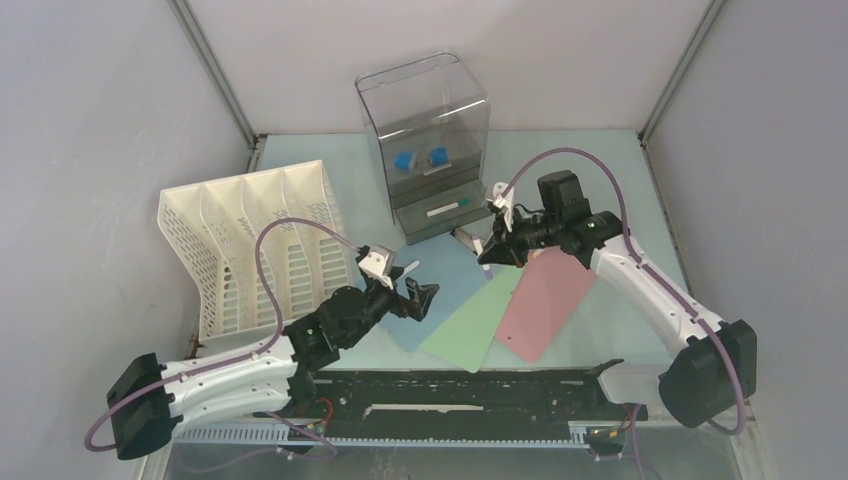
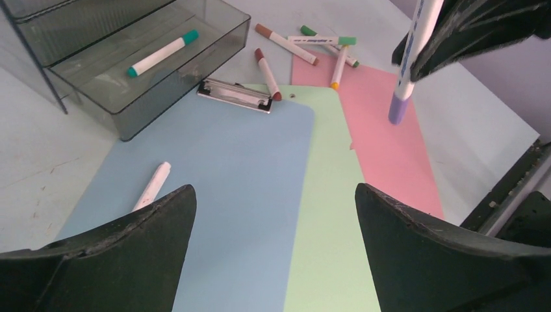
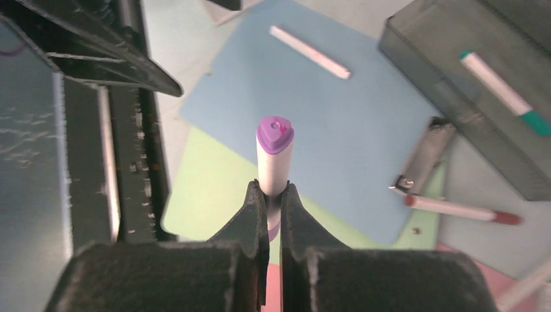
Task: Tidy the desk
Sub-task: Place the stationery in the drawer.
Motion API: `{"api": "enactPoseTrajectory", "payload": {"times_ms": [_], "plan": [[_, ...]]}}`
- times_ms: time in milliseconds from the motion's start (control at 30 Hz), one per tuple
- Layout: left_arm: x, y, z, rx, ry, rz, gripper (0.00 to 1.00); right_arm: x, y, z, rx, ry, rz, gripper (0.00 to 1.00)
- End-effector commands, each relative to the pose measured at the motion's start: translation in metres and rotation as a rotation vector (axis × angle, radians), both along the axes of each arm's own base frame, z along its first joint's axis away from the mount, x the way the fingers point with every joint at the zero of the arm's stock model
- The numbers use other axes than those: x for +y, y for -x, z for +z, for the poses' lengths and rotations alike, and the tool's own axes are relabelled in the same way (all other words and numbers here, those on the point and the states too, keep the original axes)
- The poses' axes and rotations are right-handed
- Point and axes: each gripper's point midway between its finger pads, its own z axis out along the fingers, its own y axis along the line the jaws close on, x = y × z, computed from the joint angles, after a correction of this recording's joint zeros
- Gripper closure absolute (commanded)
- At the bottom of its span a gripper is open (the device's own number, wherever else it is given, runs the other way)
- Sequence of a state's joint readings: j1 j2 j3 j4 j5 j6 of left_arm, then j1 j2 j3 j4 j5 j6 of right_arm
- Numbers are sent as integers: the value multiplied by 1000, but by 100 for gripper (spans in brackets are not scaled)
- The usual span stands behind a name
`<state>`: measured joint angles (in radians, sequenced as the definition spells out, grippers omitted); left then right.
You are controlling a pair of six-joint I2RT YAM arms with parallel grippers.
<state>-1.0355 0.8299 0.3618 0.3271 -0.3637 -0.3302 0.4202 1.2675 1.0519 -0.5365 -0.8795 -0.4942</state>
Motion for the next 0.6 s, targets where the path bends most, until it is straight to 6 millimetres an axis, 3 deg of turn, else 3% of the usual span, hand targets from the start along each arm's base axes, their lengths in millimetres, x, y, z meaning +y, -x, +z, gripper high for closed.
{"api": "enactPoseTrajectory", "payload": {"times_ms": [0, 233, 400, 567], "plan": [[12, -2, -11, 13, -19, 27, 0, -10, -35, 7, -201, 171, -41, 100], [21, 0, -19, 34, 9, 41, 0, -16, -104, 5, -518, 501, -89, 100], [26, 4, -25, 44, 31, 48, 0, -4, -147, -9, -714, 696, -78, 100], [28, 7, -31, 60, 38, 45, 0, 12, -183, -26, -764, 829, -83, 100]]}}
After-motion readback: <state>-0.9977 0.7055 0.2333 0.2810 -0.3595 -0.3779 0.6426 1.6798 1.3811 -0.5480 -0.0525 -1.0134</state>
